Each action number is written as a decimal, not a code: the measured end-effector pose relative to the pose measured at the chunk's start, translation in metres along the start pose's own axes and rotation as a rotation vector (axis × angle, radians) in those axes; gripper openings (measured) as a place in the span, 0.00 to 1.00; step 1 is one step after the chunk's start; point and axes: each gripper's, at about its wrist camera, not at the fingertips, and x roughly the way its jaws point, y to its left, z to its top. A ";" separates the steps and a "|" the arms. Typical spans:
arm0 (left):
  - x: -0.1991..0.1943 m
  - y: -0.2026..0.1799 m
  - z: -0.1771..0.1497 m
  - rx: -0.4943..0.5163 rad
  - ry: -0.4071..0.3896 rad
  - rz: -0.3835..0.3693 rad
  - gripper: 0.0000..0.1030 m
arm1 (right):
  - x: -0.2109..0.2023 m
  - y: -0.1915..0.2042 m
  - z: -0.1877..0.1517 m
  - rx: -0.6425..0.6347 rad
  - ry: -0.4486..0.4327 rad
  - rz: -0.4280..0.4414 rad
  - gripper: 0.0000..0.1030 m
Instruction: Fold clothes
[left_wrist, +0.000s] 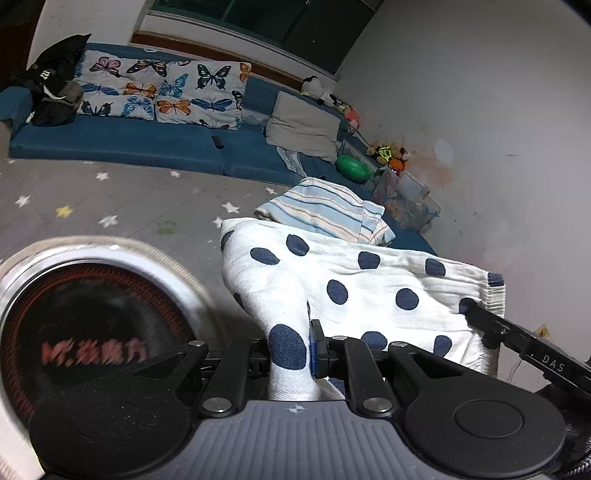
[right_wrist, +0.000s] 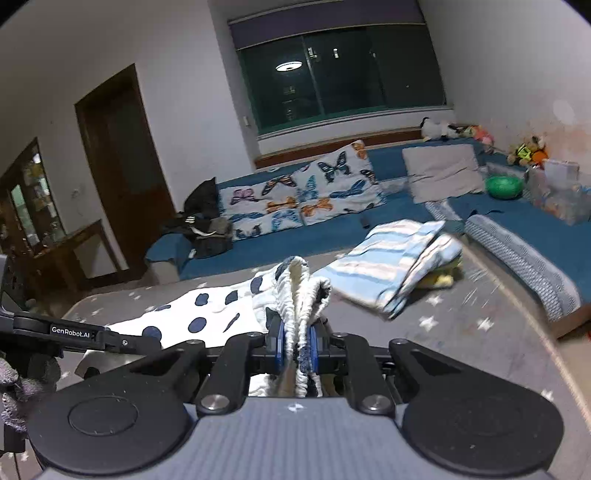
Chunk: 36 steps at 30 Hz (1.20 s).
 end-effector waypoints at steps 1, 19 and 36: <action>0.006 -0.003 0.003 0.004 0.002 0.005 0.13 | 0.003 -0.004 0.003 -0.001 0.002 -0.007 0.12; 0.088 -0.006 -0.003 0.068 0.128 0.119 0.21 | 0.064 -0.057 -0.009 0.059 0.118 -0.111 0.13; 0.082 0.015 -0.009 0.063 0.111 0.211 0.59 | 0.062 -0.060 -0.018 0.057 0.151 -0.145 0.51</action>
